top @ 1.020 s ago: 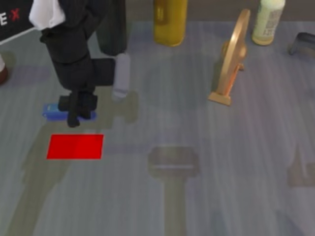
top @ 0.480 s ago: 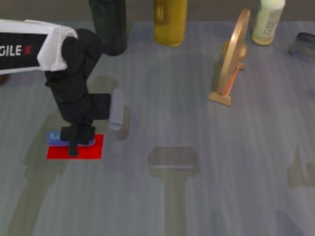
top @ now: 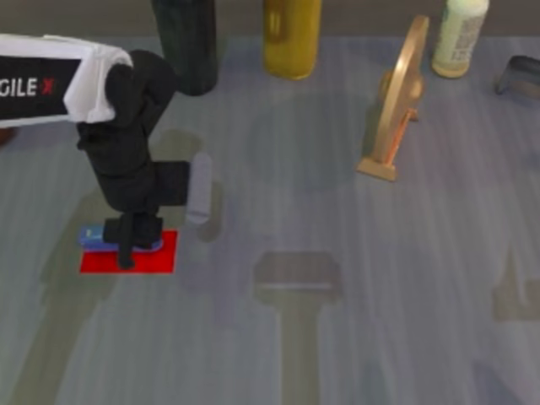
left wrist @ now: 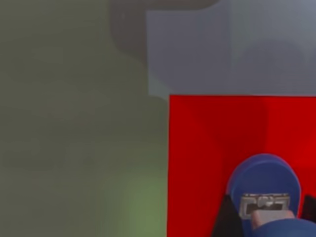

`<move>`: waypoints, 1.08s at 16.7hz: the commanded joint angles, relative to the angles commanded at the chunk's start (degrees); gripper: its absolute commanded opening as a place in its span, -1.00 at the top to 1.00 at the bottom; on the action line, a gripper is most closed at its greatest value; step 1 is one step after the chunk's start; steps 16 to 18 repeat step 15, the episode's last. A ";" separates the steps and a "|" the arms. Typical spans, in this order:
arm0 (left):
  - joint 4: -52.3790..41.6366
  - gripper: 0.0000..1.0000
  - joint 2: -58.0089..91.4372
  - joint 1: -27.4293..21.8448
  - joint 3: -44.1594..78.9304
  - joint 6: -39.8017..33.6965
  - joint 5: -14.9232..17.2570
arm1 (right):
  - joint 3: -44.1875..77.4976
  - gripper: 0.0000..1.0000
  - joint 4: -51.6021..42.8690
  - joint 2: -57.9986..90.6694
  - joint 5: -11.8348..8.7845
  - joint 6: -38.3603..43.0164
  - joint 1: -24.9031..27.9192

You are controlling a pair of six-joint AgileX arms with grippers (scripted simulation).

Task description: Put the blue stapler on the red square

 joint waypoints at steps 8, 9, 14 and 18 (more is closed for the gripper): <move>0.00 -0.81 0.00 0.00 0.00 0.00 0.00 | 0.00 -1.00 0.00 0.00 0.00 0.00 0.00; 0.00 -0.96 0.00 0.00 0.00 0.00 0.00 | 0.00 -1.00 0.00 0.00 0.00 0.00 0.00; 0.00 -1.00 0.00 0.00 0.00 0.00 0.00 | 0.00 -1.00 0.00 0.00 0.00 0.00 0.00; 0.00 -1.00 0.00 0.00 0.00 0.00 0.00 | 0.00 -1.00 0.00 0.00 0.00 0.00 0.00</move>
